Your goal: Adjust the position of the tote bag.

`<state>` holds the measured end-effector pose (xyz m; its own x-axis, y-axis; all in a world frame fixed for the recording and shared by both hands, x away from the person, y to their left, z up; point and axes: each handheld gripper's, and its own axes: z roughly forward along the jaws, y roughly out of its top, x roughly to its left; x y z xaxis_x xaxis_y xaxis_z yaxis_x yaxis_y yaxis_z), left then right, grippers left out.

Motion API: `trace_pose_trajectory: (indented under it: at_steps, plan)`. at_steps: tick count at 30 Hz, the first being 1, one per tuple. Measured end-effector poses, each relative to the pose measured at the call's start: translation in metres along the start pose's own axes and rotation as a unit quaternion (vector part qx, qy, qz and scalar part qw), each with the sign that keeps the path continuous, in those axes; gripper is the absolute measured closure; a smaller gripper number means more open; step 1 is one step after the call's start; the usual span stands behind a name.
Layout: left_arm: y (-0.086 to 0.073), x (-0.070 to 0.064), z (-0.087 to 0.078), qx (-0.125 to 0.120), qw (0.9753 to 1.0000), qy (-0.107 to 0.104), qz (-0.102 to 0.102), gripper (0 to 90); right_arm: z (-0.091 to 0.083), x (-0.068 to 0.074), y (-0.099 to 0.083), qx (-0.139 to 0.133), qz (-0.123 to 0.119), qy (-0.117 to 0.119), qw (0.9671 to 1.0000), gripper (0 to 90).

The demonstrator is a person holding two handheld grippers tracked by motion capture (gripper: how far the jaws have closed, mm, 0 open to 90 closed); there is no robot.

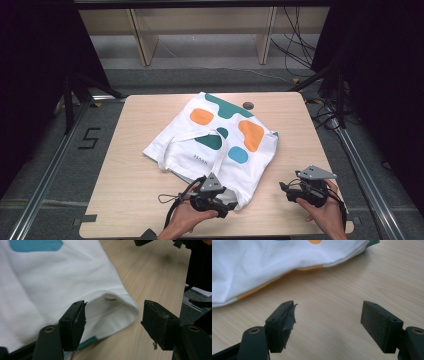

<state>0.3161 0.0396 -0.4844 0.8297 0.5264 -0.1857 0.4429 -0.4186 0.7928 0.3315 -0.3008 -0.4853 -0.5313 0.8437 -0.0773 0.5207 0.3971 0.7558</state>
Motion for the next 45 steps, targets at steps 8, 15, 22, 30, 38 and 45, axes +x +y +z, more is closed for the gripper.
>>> trace_pose_trajectory:
  at_steps: [8,15,22,30,38,45]
  plan:
    - [-0.023,0.035,-0.060,-0.023,0.9971,0.069,-0.022,30.8,0.001,0.035,0.012,-0.010,0.011,0.074,0.9972,27.2]
    - [-0.041,0.061,-0.085,-0.029,0.9890,0.134,-0.055,29.8,0.013,0.074,0.027,-0.009,-0.027,0.128,0.9913,22.9]
    - [-0.055,0.084,-0.108,-0.022,0.9758,0.204,-0.075,27.5,0.029,0.111,0.041,-0.012,-0.077,0.150,0.9856,19.0]
    - [-0.067,0.100,-0.116,-0.018,0.9629,0.250,-0.098,25.2,0.051,0.135,0.050,0.029,-0.144,0.101,0.9840,33.1]
    - [-0.069,0.104,-0.120,-0.005,0.9615,0.259,-0.092,24.6,0.051,0.127,0.046,0.057,-0.146,0.133,0.9787,68.4]
    - [-0.073,0.109,-0.115,-0.013,0.9577,0.269,-0.102,23.1,0.026,0.094,0.037,0.032,-0.129,0.103,0.9857,85.7]
